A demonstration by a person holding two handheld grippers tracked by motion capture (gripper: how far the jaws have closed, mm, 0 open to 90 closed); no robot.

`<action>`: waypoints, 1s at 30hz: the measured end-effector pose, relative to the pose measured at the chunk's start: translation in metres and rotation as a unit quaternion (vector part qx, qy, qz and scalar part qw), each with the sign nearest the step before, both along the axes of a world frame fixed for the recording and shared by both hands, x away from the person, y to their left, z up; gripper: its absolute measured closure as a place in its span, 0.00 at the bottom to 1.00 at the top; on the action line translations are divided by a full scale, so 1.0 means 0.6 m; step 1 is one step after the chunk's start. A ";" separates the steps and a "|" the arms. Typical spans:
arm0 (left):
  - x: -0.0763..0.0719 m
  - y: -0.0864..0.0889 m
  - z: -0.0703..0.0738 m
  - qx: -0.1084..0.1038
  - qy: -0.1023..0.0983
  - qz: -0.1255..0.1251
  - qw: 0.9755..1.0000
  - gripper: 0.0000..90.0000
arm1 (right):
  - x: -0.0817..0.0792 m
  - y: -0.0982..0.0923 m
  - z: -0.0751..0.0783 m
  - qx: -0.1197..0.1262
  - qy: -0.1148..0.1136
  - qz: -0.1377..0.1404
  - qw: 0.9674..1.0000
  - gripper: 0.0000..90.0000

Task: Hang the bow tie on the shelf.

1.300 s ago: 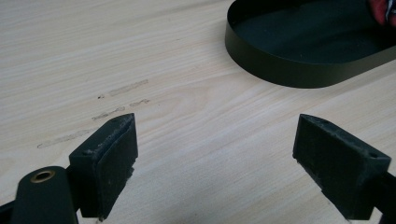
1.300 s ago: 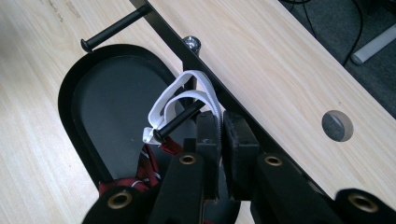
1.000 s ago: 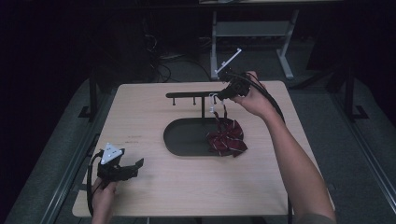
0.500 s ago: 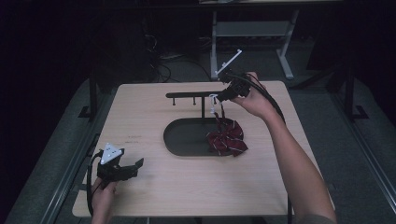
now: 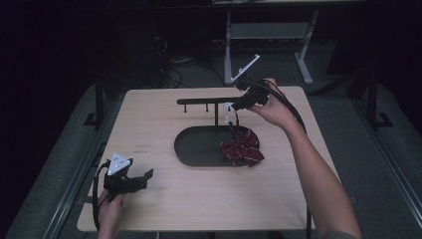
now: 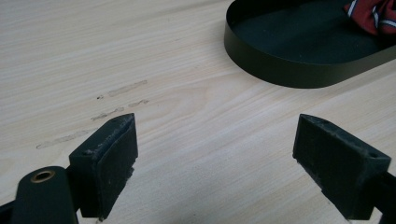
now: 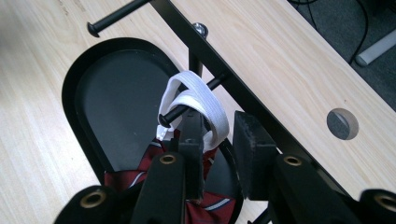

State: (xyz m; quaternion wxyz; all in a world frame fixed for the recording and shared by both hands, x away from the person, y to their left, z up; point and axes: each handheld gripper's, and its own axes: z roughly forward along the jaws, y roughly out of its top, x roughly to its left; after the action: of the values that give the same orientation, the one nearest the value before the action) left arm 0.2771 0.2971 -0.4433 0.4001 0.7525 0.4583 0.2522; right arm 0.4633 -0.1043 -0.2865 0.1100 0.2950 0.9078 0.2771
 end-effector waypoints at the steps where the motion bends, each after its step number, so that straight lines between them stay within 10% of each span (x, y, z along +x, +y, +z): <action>1: 0.000 0.000 0.000 -0.001 -0.001 0.000 1.000 0.15 | -0.001 0.000 0.001 0.001 -0.001 0.001 1.000 0.80; 30: -0.002 -0.004 0.002 0.000 0.000 -0.001 1.000 0.15 | -0.019 -0.010 -0.003 0.007 0.000 0.015 1.000 0.74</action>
State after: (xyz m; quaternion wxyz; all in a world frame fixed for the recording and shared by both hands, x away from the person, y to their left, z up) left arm 0.2761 0.2947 -0.4423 0.4004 0.7530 0.4572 0.2521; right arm 0.4520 -0.1102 -0.2886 0.1034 0.2819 0.9102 0.2853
